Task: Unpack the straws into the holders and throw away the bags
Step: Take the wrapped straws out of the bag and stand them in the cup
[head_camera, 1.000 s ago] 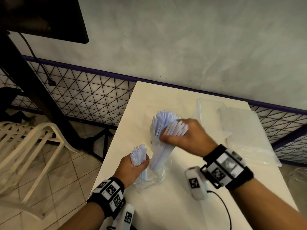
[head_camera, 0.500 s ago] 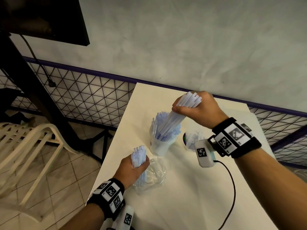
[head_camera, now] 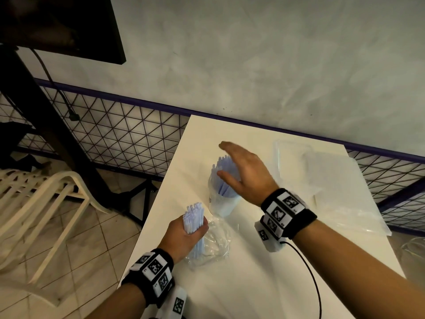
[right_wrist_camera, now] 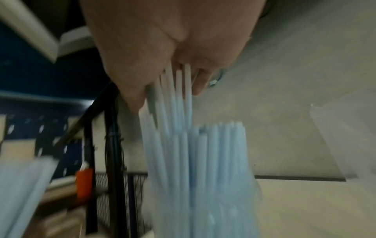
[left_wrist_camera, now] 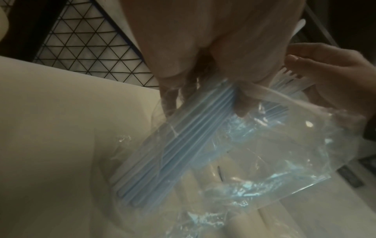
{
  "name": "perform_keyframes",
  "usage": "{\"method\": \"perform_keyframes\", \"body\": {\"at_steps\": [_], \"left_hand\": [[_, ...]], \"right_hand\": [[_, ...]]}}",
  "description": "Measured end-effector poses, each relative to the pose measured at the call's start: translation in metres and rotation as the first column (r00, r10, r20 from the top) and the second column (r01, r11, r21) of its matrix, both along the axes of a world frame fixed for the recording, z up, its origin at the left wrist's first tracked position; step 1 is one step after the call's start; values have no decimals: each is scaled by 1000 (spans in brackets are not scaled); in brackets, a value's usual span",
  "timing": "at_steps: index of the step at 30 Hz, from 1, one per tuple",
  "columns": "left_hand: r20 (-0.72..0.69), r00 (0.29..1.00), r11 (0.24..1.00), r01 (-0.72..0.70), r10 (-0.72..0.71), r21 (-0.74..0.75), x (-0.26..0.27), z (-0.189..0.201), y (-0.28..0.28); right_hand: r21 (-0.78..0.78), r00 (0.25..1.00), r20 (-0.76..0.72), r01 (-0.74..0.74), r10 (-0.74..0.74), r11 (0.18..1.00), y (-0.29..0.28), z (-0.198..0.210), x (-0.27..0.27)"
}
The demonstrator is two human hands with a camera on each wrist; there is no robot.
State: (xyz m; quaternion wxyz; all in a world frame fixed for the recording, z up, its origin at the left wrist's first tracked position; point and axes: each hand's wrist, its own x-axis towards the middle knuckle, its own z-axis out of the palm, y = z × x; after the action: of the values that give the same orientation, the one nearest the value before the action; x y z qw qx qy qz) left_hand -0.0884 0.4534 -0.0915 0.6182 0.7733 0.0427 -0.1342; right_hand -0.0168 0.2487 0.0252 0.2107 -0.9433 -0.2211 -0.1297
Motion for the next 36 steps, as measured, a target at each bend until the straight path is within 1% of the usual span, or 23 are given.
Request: {"method": "perform_keyframes", "body": {"at_steps": [2, 3, 6, 10, 13, 15, 16, 18, 21, 23, 25, 26, 27, 28, 31, 32, 34, 36], "left_hand": [[2, 1000, 1000, -4, 4, -8, 0, 0, 0], [3, 1000, 1000, -4, 4, -12, 0, 1, 0], [6, 1000, 1000, -4, 4, -14, -1, 1, 0], [8, 1000, 1000, 3, -3, -9, -1, 2, 0], [4, 1000, 1000, 5, -5, -9, 0, 2, -1], [1, 1000, 1000, 1, -1, -12, -1, 3, -1], [3, 1000, 1000, 0, 0, -11, -1, 3, -1], [9, 1000, 1000, -1, 1, -9, -1, 3, -1], [14, 1000, 1000, -9, 8, 11, -1, 2, -1], [14, 1000, 1000, -3, 3, 12, 0, 2, -1], [17, 1000, 1000, 8, -8, 8, 0, 1, 0], [17, 1000, 1000, 10, -11, 10, 0, 1, 0], [17, 1000, 1000, 10, -10, 11, 0, 1, 0], [15, 1000, 1000, 9, -9, 12, 0, 1, 0], [12, 1000, 1000, 9, -9, 2, 0, 1, 0], [13, 1000, 1000, 9, -9, -3, 0, 1, -1], [12, 1000, 1000, 6, -6, 1, 0, 1, -1], [10, 1000, 1000, 7, -7, 13, 0, 1, -1]], "right_hand": [[-145, 1000, -9, 0, -2, 989, 5, -15, -4], [-179, 1000, -20, 9, -13, 984, 6, -21, -6], [-183, 1000, -16, 10, -13, 983, 6, -21, -3], [7, 992, -128, 23, -22, 1000, 6, -11, 4], [76, 985, -171, 22, -9, 997, 12, -12, 5], [169, 975, -221, 41, -3, 985, 16, -9, 4], [181, 978, -208, 49, -11, 982, 18, -6, 3], [139, 983, -185, 32, -6, 990, 19, -6, 1], [36, 978, -202, -37, 44, 999, 19, -15, 2], [-83, 992, -122, -42, 31, 996, 16, -25, 3], [-273, 999, -40, -19, 8, 962, 14, -32, 0], [-345, 1000, -27, -16, 7, 938, 13, -36, -2], [-378, 1000, -19, -19, 12, 926, 12, -38, -4], [-366, 1000, -25, -21, 13, 930, 11, -36, -5], [-220, 999, -36, -3, -6, 976, 12, -27, -3], [-215, 1000, -21, -3, -1, 977, 14, -25, -4], [-319, 1000, 2, -12, 14, 948, 19, -29, -6], [-422, 1000, -6, 13, -17, 907, 19, -37, -6]]}}
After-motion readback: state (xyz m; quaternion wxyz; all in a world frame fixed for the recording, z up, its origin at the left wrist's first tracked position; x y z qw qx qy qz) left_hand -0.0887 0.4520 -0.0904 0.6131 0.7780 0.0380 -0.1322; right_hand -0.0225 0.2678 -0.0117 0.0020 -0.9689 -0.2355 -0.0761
